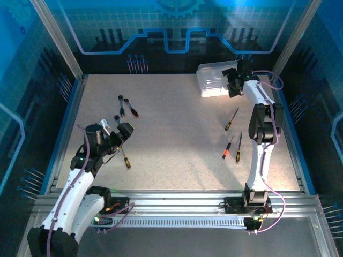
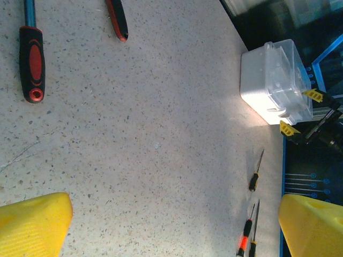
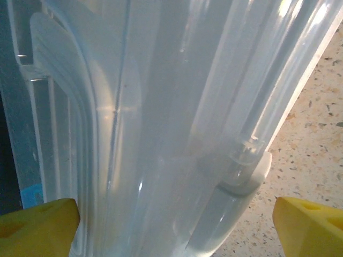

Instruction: Pack the tool kit

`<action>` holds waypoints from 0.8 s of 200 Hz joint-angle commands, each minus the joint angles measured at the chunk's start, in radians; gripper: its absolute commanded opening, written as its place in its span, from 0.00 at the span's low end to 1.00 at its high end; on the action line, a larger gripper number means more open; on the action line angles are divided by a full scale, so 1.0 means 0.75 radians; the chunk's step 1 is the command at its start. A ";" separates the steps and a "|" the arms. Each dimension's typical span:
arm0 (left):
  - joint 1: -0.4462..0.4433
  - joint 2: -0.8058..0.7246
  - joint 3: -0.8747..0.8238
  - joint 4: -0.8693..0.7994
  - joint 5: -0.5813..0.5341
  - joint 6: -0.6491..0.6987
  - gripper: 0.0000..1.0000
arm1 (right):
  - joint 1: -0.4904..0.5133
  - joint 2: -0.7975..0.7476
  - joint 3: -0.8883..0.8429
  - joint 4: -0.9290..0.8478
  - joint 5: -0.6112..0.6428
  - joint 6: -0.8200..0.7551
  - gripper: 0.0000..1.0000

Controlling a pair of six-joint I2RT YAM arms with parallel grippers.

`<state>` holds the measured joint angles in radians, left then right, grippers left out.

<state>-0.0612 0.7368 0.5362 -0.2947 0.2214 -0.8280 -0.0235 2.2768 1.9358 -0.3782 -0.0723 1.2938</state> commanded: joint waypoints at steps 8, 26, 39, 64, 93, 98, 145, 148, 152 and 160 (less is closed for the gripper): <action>0.005 0.004 0.016 -0.004 -0.009 0.042 0.99 | -0.020 -0.034 -0.063 0.097 -0.071 0.032 0.96; 0.004 0.012 0.020 0.002 -0.008 0.042 0.99 | -0.022 -0.066 -0.074 0.129 -0.075 0.037 0.96; 0.004 0.022 0.020 0.012 -0.003 0.043 0.99 | -0.024 -0.081 -0.069 0.125 -0.072 0.036 0.97; 0.004 0.039 0.022 0.023 0.008 0.037 0.99 | -0.032 -0.102 -0.089 0.138 -0.050 0.046 0.96; 0.005 0.045 0.025 0.021 0.025 0.055 0.99 | -0.042 -0.099 -0.129 0.182 -0.040 0.082 0.96; 0.004 0.047 0.028 0.021 0.025 0.060 0.99 | -0.044 -0.089 -0.118 0.177 -0.044 0.085 0.96; 0.006 0.052 0.034 0.001 0.014 0.070 0.99 | -0.046 0.000 0.021 0.031 0.012 0.064 0.99; 0.006 0.052 0.034 0.000 0.015 0.073 0.99 | -0.050 0.009 0.036 0.018 0.011 0.063 0.99; 0.004 0.054 0.034 -0.001 0.015 0.073 0.99 | -0.051 0.023 0.056 0.002 0.011 0.063 0.99; 0.005 0.054 0.034 -0.001 0.013 0.075 0.99 | -0.053 0.043 0.086 -0.022 0.012 0.047 0.99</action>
<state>-0.0608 0.7727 0.5362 -0.2909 0.2230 -0.8047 -0.0448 2.2509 1.9221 -0.3157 -0.0891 1.3357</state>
